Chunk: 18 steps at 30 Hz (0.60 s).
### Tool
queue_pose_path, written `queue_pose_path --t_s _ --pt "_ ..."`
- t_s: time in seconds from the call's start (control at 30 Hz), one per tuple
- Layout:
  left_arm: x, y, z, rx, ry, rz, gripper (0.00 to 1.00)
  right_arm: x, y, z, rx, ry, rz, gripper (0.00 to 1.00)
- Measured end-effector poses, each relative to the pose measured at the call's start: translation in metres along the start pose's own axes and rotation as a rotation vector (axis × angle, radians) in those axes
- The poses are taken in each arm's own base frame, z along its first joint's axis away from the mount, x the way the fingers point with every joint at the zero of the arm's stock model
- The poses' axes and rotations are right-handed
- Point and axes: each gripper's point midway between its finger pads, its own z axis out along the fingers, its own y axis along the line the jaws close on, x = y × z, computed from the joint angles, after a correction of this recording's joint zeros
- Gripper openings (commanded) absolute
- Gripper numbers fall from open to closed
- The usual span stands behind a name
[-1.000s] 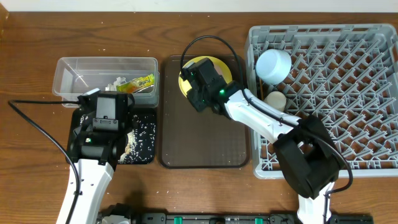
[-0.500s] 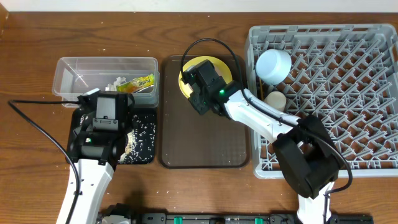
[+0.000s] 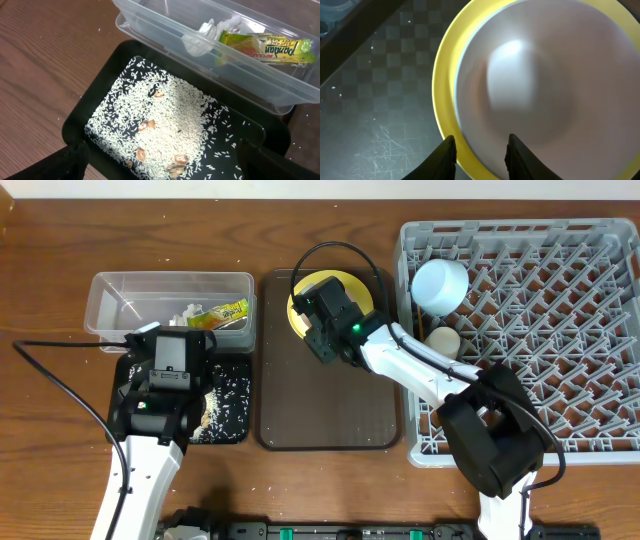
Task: Sort waste into correct bins and load items into the dishwasher rack
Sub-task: 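Lower the right gripper onto the pink cup on the yellow plate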
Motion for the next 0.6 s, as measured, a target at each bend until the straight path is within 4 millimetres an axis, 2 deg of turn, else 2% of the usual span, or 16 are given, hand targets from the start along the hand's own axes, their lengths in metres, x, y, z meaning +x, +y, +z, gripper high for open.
queue_pose_path --t_s 0.1,0.3,0.6 --pt "0.0000 0.0000 0.0000 0.000 0.000 0.000 0.96 0.0000 -0.0005 0.0000 0.003 0.000 -0.002 0.24" --pt "0.0000 0.0000 0.0000 0.000 0.000 0.000 0.96 0.0002 -0.0032 0.0000 0.019 0.001 -0.001 0.28" --pt "-0.0001 0.0000 0.0000 0.000 0.000 0.000 0.96 0.0004 -0.0071 -0.0001 0.041 0.003 -0.014 0.29"
